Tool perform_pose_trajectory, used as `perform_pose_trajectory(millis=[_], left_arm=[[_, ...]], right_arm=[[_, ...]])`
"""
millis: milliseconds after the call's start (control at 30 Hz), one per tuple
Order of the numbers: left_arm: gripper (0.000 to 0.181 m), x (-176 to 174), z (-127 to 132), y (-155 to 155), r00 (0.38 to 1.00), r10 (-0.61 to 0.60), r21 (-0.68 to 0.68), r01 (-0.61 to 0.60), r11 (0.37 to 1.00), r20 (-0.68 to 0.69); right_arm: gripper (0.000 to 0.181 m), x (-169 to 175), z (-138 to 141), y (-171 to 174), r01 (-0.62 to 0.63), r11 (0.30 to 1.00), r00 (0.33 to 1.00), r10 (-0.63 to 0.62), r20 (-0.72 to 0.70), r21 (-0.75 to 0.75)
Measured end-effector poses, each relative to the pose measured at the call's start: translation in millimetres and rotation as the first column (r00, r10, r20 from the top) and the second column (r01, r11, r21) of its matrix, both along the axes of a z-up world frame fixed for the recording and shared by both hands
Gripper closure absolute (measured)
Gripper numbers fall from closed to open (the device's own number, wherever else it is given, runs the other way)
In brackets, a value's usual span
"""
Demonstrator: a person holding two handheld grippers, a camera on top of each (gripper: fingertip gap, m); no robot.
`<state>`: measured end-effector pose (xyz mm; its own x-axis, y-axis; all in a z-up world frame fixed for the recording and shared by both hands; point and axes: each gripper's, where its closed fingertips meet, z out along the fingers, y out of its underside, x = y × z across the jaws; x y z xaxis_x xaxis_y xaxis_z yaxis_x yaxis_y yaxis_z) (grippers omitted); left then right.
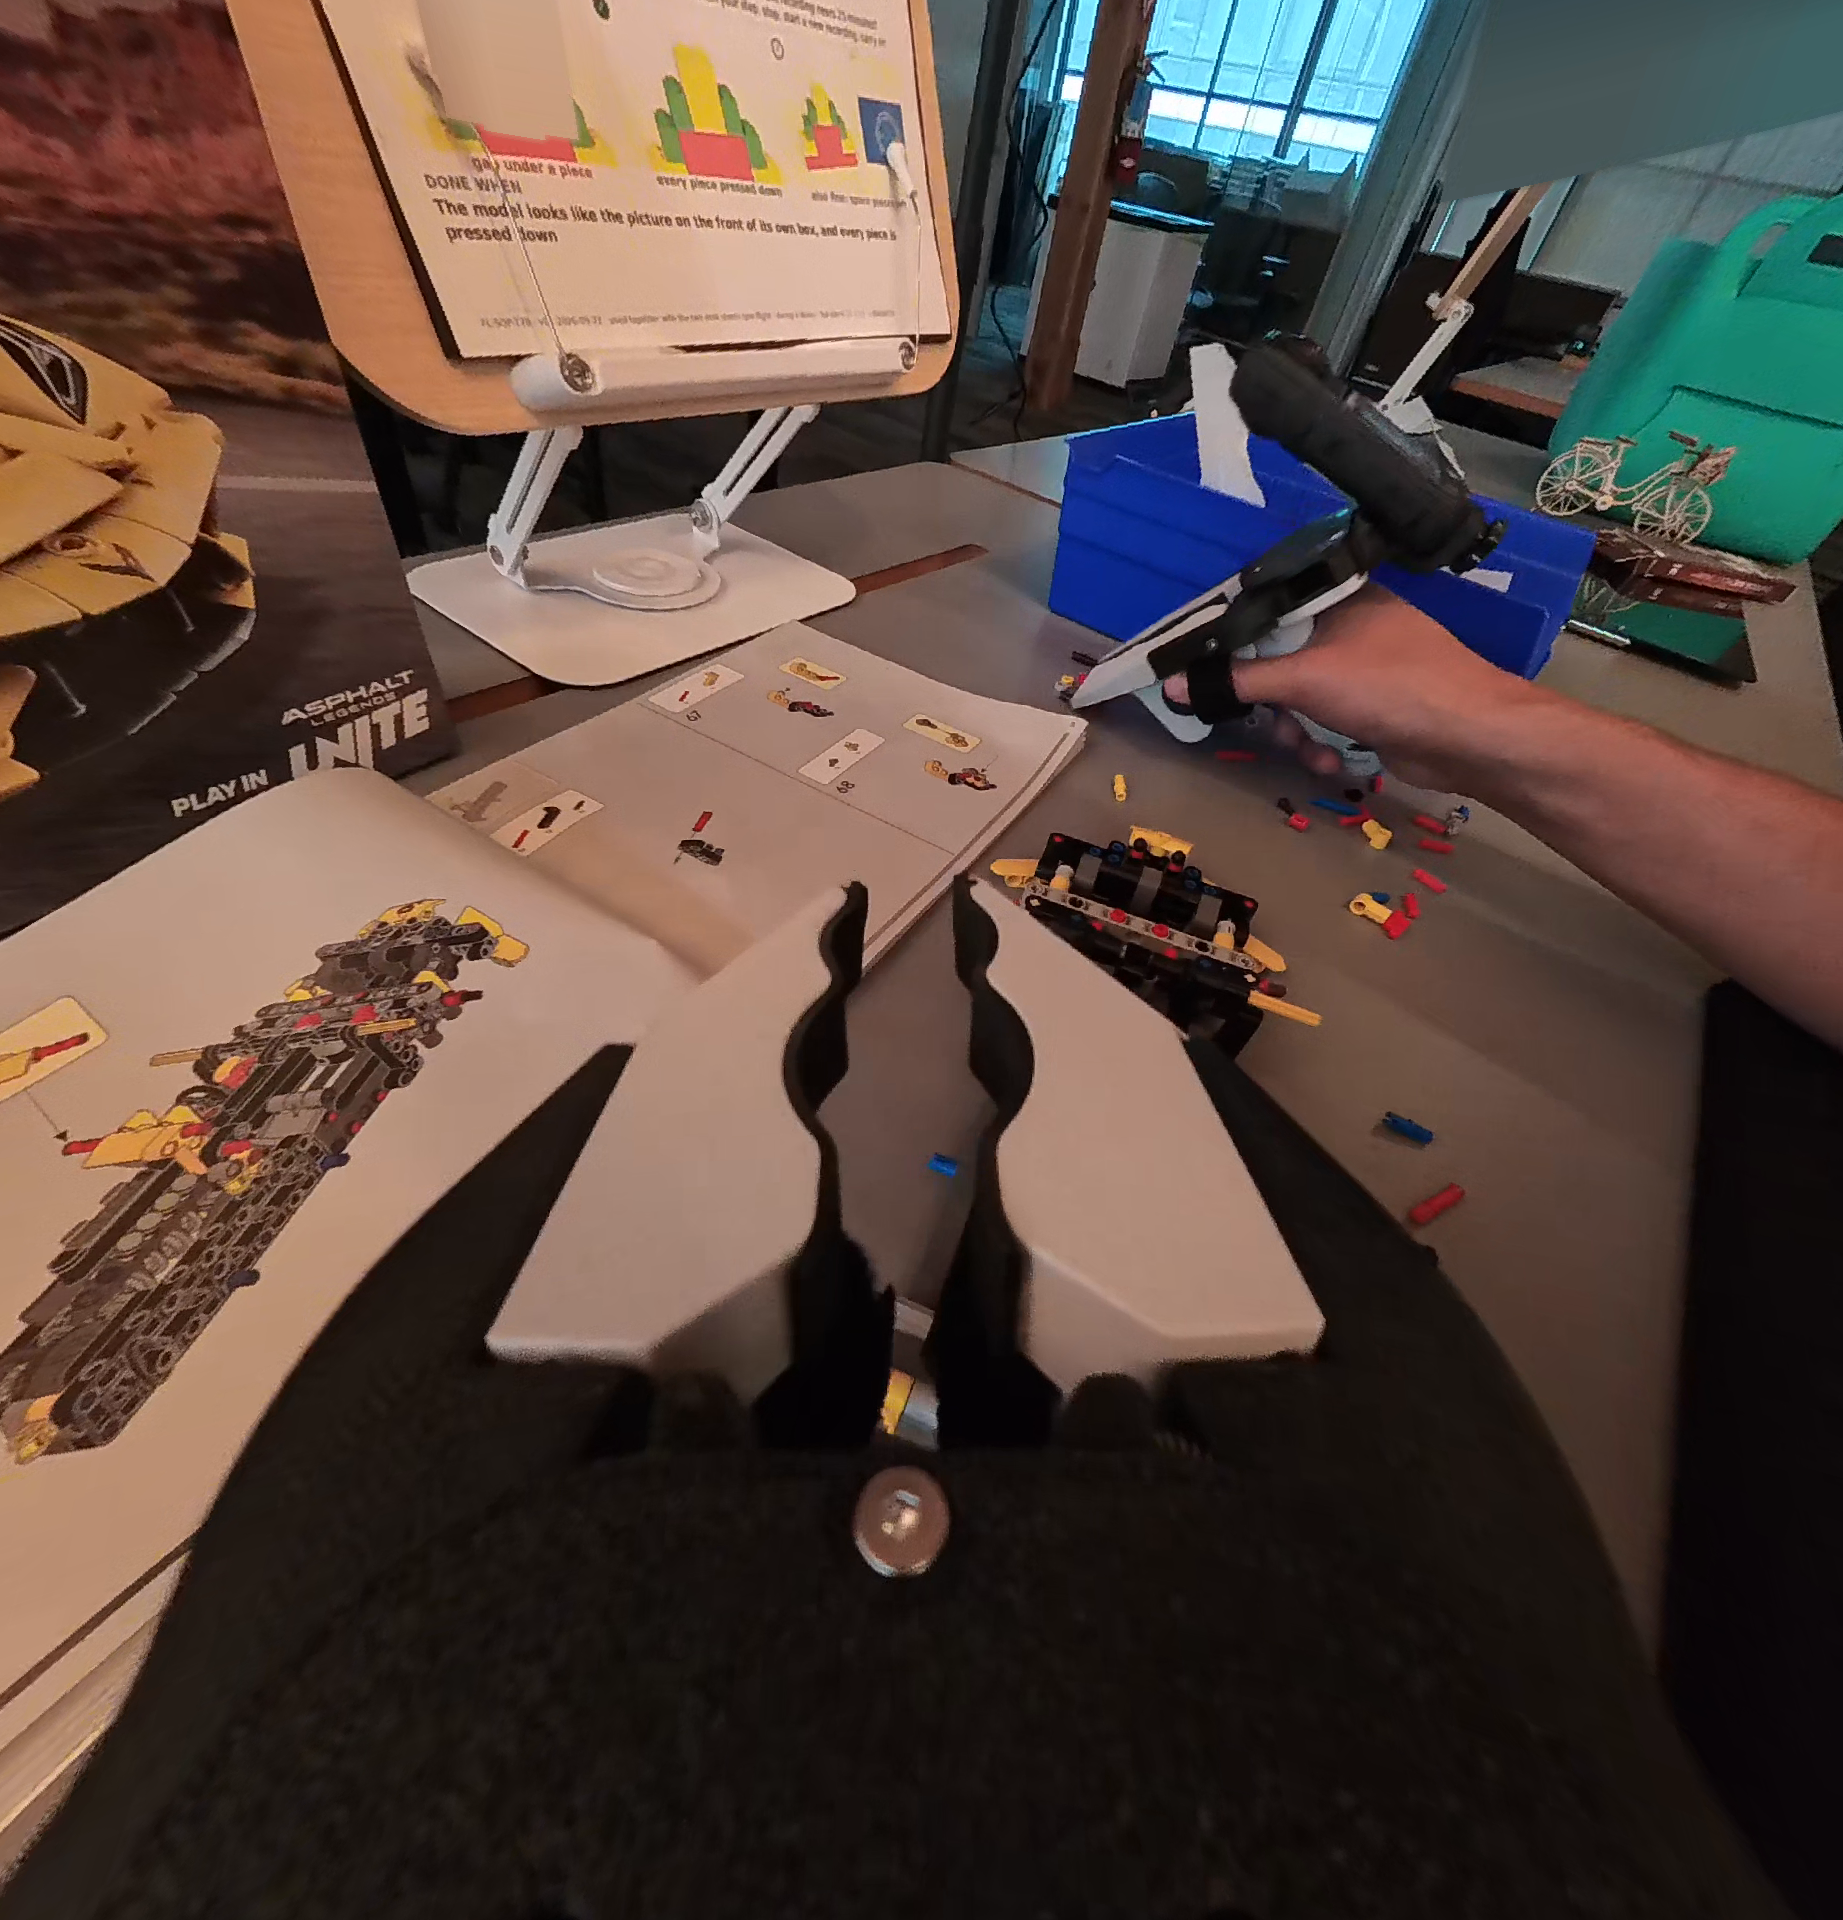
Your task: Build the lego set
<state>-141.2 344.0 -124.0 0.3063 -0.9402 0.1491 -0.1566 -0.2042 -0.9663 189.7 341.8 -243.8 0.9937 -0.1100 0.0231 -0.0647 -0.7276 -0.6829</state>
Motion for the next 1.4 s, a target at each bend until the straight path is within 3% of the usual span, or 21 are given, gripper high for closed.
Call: perform_pose_trajectory(millis=[133, 200, 267, 367, 433, 500, 600, 733, 833, 1000, 1067, 1233, 1400], left_arm=[[0.165, -0.9, -0.8, 1.9, 1.0, 0.006, -0.003, -0.006, 1.0, -0.002], [0.165, -2.1, 0.5, 3.4, 1.0, 0.014, 0.002, -0.014, 1.0, 0.001], [0.165, -3.3, 1.1, 5.2, 1.0, 0.021, 0.006, -0.021, 1.0, 0.001], [0.165, -4.5, 1.4, 7.6, 0.999, 0.032, 0.008, -0.032, 0.999, 0.003], [0.165, -4.5, 2.2, 7.1, 1.0, 0.03, 0.003, -0.03, 1.0, 0.009], [0.165, -2.6, 2.8, 1.5, 1.0, 0.001, -0.009, -0.001, 1.0, 0.009], [0.165, -0.4, 5.0, -2.5, 1.0, -0.003, 0.009, 0.003, 1.0, 0.013], [0.165, 0.5, 5.8, -4.2, 1.0, 0.01, 0.06, -0.01, 0.998, -0.006], [0.165, 0.7, 6.8, -4.7, 1.0, 0.021, 0.088, -0.019, 0.996, -0.013], [0.165, -0.2, 3.9, -0.5, 0.997, 0.062, 0.154, -0.055, 0.987, -0.04], [0.165, 0.3, 3.6, -0.9, 0.997, 0.066, 0.159, -0.059, 0.985, -0.042], [0.165, 2.1, 4.8, -4.1, 0.997, 0.064, 0.164, -0.057, 0.985, -0.037], [0.165, 1.2, 4.0, -2.9, 0.996, 0.074, 0.166, -0.065, 0.984, -0.05]], right_arm=[[0.178, -6.3, 16.4, -0.3, -0.043, 0.998, 0.998, 0.041, 0.037, 0.054], [0.178, -27.7, 53.9, -0.6, -0.12, 0.975, 0.992, 0.114, 0.047, 0.187], [0.178, -69.6, 97.6, -11.6, -0.272, 0.91, 0.962, 0.26, 0.081, 0.314], [0.178, -158.2, 115.2, -61.3, -0.585, 0.754, 0.803, 0.591, 0.08, 0.297], [0.178, -209.7, 95.1, -111.6, -0.732, 0.652, 0.654, 0.754, -0.064, 0.197], [0.178, -234.8, 68.0, -148.9, -0.782, 0.616, 0.6, 0.786, -0.149, 0.1], [0.177, -249.4, 37.8, -176.2, -0.786, 0.618, 0.608, 0.78, -0.15, 0.022], [0.177, -247.9, 12.5, -182.9, -0.755, 0.655, 0.655, 0.749, -0.102, -0.04], [0.177, -250.5, 1.7, -185.9, -0.759, 0.648, 0.651, 0.754, -0.085, -0.065], [0.177, -250.2, 0.5, -184.3, -0.745, 0.666, 0.667, 0.744, -0.039, -0.037], [0.168, -247.4, 2.4, -182.0, -0.729, 0.684, 0.685, 0.728, -0.023, -0.028], [0.159, -274.0, 30.8, -166.5, -0.702, 0.707, 0.704, 0.707, -0.071, 0.087], [0.156, -299.5, 10.8, -153.8, -0.689, 0.725, 0.72, 0.686, -0.105, 0.012]])
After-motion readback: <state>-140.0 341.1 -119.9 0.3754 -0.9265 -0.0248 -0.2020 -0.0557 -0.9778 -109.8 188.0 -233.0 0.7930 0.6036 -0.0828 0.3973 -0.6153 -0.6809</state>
